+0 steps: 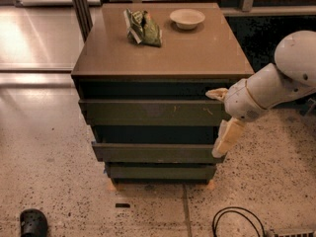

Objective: Open top drawer

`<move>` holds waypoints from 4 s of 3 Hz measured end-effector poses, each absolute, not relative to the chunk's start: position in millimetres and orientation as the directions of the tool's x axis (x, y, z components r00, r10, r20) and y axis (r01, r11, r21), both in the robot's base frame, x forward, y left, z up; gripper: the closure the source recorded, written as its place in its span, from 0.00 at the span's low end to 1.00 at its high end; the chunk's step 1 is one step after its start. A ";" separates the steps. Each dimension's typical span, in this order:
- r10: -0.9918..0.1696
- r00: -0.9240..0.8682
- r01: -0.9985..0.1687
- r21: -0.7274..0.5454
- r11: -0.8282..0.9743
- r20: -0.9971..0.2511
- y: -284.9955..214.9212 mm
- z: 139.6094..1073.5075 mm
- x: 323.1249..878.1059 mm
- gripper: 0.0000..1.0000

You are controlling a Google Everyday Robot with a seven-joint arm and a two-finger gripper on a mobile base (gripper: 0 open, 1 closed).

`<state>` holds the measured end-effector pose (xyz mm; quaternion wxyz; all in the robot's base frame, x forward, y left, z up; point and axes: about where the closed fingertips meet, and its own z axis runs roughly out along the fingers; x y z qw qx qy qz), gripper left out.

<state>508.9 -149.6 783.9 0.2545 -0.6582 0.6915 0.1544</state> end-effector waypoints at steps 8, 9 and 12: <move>-0.825 0.057 -0.972 -0.221 0.083 -0.562 -95.7 709.5 578.3 0.00; -0.825 0.104 -0.971 -0.238 0.038 -0.556 -81.3 704.4 594.8 0.00; -0.832 0.117 -0.981 -0.195 -0.011 -0.542 -63.4 666.7 623.4 0.00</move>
Offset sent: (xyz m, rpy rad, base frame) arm 0.0175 0.0443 -0.0492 0.1133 0.0395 0.1040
